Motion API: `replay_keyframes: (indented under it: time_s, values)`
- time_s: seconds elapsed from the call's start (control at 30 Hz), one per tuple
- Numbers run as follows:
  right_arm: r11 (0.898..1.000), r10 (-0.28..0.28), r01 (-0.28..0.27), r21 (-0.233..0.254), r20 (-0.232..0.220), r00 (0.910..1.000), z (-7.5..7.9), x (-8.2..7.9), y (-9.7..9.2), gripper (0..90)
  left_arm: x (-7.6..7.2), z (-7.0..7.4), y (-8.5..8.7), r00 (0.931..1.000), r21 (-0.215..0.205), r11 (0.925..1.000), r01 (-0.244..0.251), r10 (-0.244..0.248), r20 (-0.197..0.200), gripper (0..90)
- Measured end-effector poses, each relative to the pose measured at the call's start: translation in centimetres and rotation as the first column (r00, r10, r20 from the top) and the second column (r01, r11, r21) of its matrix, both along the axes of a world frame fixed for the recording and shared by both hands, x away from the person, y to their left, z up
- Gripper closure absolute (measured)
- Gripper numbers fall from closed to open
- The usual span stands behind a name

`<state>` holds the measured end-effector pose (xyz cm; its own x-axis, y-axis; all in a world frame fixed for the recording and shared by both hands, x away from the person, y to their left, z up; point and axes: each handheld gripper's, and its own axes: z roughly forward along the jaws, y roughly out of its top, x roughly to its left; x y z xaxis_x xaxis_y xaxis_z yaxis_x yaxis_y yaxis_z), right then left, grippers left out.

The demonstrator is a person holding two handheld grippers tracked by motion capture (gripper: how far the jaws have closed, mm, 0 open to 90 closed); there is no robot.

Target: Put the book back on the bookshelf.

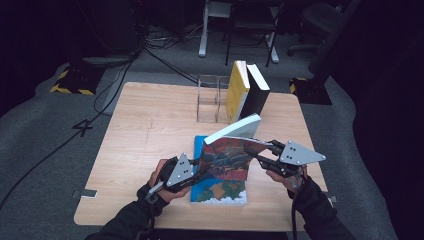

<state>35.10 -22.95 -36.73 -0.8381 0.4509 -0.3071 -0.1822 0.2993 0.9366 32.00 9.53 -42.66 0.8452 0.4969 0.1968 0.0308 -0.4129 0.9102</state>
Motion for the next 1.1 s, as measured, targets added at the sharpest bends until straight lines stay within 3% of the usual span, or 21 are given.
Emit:
replay_keyframes:
  time_s: [0.1,0.13,0.2,0.27,0.33,0.4,0.53,0.7,0.83,1.1]
  values:
    - [1.0,-0.031,0.031,-0.006,0.01,0.9995,-0.5,-0.3,-0.6,62.4,-0.1,0.0,0.1,0.9997,-0.013,0.9999,0.001,-0.001,-0.023,72.5]
    - [0.998,-0.067,0.067,-0.011,0.012,0.9977,-1.0,-0.3,-1.1,58.5,-0.2,0.0,0.3,0.9989,-0.028,0.9996,0.003,-0.004,-0.047,73.2]
    - [0.996,-0.093,0.093,-0.015,0.026,0.9953,-1.3,-0.3,-1.5,57.9,-0.3,0.0,0.3,0.9984,-0.032,0.9995,0.008,-0.01,-0.056,73.4]
    - [0.991,-0.131,0.131,-0.017,-0.028,0.991,-2.2,0.7,-2.5,51.6,-0.8,-0.1,0.4,0.9979,-0.027,0.9993,0.025,-0.027,-0.06,74.1]
    - [0.991,-0.13,0.13,-0.011,-0.05,0.9903,-2.5,1.1,-2.7,49.5,-1.0,0.0,0.4,0.9982,-0.016,0.9994,0.032,-0.033,-0.051,74.2]
    - [0.997,-0.079,0.08,0.001,-0.097,0.9921,-2.8,1.7,-2.4,45.9,-1.4,0.0,0.3,0.9979,-0.016,0.9995,0.025,-0.026,-0.059,74.2]
    - [0.999,-0.036,0.034,-0.021,-0.118,0.9924,-2.9,1.9,-1.3,41.3,-1.3,0.0,0.6,0.9965,-0.027,0.9989,0.037,-0.039,-0.074,74.1]
    - [1.0,0.023,-0.026,-0.015,-0.173,0.9846,-3.1,2.6,0.1,37.5,-1.1,-0.1,0.8,0.9953,-0.041,0.9984,0.039,-0.043,-0.087,73.9]
    - [1.0,0.01,-0.013,-0.017,-0.177,0.9842,-3.0,2.5,0.8,35.5,-1.0,-0.1,0.8,0.9948,-0.055,0.9981,0.028,-0.033,-0.096,73.5]
    - [1.0,-0.009,0.008,-0.004,-0.183,0.983,-3.0,2.2,0.9,40.3,-0.6,-0.3,0.6,0.9928,-0.092,0.9957,0.008,-0.019,-0.118,71.6]
